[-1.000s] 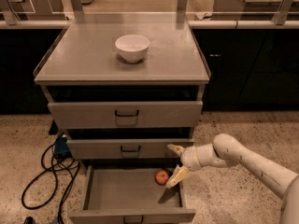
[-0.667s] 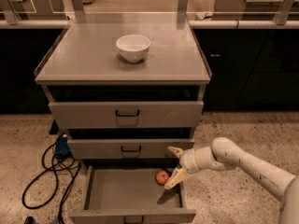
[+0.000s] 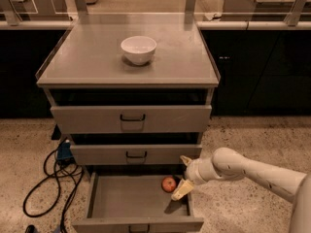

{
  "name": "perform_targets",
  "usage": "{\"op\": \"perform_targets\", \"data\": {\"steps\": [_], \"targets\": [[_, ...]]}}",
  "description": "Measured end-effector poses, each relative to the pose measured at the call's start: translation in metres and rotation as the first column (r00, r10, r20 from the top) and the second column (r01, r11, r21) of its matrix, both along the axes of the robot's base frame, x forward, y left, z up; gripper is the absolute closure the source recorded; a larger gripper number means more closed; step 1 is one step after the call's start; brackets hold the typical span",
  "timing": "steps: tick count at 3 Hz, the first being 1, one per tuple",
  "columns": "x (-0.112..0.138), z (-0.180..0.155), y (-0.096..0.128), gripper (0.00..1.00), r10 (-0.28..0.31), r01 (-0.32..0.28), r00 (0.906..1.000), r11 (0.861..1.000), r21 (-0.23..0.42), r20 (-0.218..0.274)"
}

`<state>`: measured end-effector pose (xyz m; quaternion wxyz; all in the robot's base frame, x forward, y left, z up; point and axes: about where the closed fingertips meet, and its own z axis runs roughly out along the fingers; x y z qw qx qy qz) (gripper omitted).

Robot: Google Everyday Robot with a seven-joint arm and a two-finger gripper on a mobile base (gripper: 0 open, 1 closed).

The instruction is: Pick apple from bottom drawer and place on counter

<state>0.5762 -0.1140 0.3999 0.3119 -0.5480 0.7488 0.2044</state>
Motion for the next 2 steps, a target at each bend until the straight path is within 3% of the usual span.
{"op": "perform_targets", "data": {"steps": [1,2], "targets": [[0.023,-0.034,0.005,0.0,-0.016,0.016,0.9998,0.998,-0.056,0.015],[0.038,-0.088,0.039,0.0,0.042,-0.041,0.9982,0.999,0.024,-0.042]]}}
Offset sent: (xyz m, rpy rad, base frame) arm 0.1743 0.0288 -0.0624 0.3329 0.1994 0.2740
